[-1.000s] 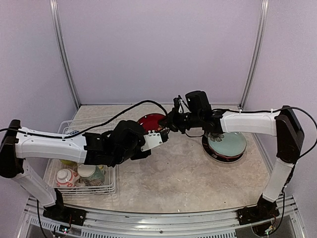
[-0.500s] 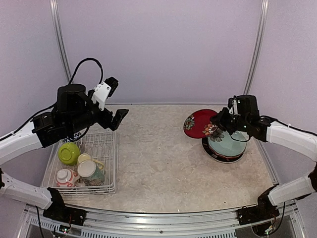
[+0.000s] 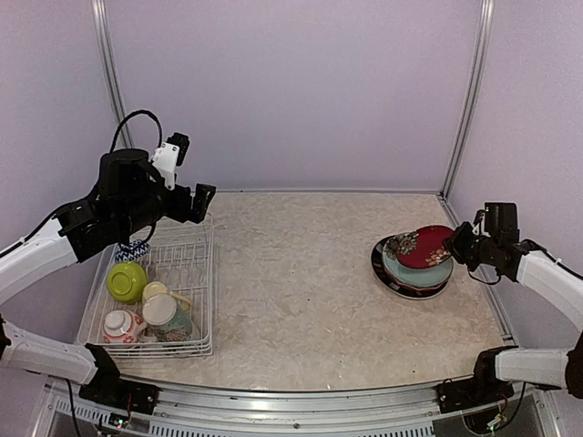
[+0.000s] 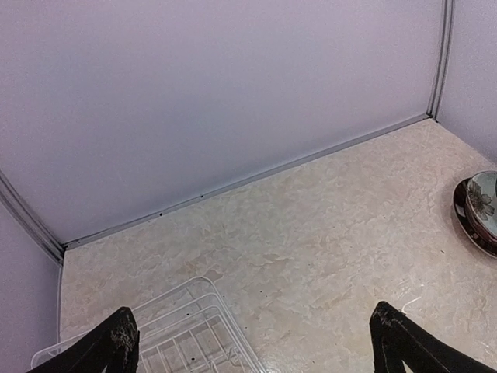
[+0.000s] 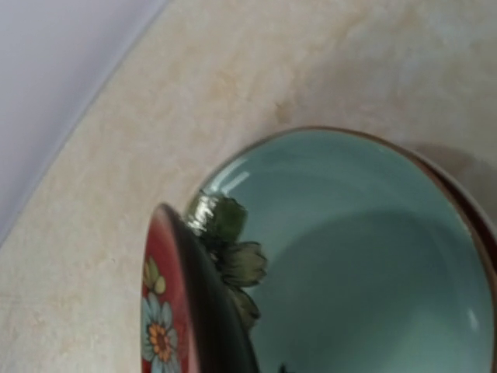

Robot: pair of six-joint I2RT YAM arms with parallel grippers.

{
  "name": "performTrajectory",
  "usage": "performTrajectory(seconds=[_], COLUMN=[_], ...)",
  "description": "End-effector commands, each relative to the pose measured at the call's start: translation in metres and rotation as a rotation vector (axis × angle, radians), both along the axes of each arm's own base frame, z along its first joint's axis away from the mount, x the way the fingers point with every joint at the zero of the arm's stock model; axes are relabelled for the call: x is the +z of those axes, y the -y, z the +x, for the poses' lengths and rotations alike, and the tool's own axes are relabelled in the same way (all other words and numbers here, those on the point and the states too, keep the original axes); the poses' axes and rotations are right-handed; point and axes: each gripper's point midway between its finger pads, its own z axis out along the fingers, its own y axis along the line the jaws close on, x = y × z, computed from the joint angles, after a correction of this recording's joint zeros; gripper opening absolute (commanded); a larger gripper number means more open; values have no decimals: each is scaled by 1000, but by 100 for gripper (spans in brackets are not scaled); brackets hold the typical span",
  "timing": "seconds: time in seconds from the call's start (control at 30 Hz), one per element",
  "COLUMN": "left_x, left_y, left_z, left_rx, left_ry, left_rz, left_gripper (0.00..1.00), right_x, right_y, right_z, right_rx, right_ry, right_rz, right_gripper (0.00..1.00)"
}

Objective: Unload the mixed dishes from the dish rack
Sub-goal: Place the plate with another plate.

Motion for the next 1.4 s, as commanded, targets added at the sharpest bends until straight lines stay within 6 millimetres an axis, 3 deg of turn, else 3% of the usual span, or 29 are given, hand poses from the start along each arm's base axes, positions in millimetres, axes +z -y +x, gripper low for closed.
performTrajectory(seconds=[0.0, 0.33, 0.53, 0.73, 1.07, 1.2, 1.37], left_x=[7, 2, -5, -6, -3, -2, -3], left_y=[-3, 0, 4, 4, 4, 3, 3], left_z=[-1, 1, 4, 4, 3, 2, 3], left_rx=[11, 6, -5, -3, -7, -5, -7], left_ry=[-5, -19, -52, -56, -54, -51, -55], left_rz=[-22, -11, 11, 15, 12, 11, 12], left_gripper=[99, 99, 99, 99, 99, 99, 99], right_x=[3, -31, -39, -46, -52, -53, -54], right_y=[0, 0, 2, 2, 20, 24, 24], right_z=[8, 13, 13, 10, -12, -16, -19], right_rx=[63, 87, 90, 102, 54, 48, 50], right_ry=[63, 19, 13, -33, -130, -157, -164], right_rz=[48, 74, 55, 30, -84, -114, -115], right_gripper=[0, 0, 2, 27, 59, 67, 70])
